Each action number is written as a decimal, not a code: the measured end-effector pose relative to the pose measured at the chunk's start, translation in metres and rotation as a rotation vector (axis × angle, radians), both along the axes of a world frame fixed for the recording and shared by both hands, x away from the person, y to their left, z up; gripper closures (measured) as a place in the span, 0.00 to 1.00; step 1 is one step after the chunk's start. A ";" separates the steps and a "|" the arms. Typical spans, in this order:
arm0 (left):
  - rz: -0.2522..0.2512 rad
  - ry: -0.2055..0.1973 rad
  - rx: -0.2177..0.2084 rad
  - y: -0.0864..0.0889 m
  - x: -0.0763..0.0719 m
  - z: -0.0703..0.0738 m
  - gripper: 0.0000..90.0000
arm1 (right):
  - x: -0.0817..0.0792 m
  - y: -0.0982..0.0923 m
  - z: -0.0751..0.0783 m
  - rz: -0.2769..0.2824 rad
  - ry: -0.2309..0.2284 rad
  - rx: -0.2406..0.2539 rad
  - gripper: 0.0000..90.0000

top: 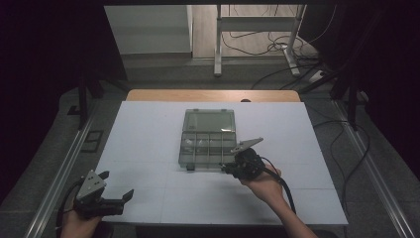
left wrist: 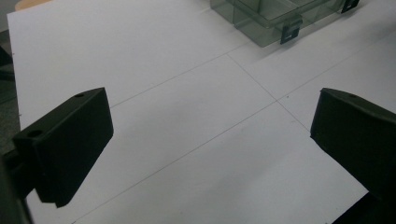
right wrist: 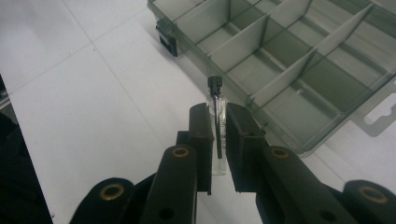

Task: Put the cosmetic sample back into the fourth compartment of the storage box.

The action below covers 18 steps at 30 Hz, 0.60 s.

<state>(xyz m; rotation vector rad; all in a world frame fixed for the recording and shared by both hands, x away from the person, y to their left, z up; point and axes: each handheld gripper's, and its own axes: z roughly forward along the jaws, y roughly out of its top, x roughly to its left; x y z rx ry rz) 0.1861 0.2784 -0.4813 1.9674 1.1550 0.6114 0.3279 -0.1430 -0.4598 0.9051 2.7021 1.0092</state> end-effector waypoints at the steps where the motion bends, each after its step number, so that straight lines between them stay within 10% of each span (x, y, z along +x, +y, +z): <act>1: 0.000 0.000 0.000 0.000 0.000 0.000 0.00 | 0.001 -0.001 0.001 -0.001 0.000 0.002 0.89; 18: -0.001 0.004 -0.002 0.000 0.001 0.000 0.00 | 0.018 -0.002 0.007 -0.039 -0.012 0.020 0.89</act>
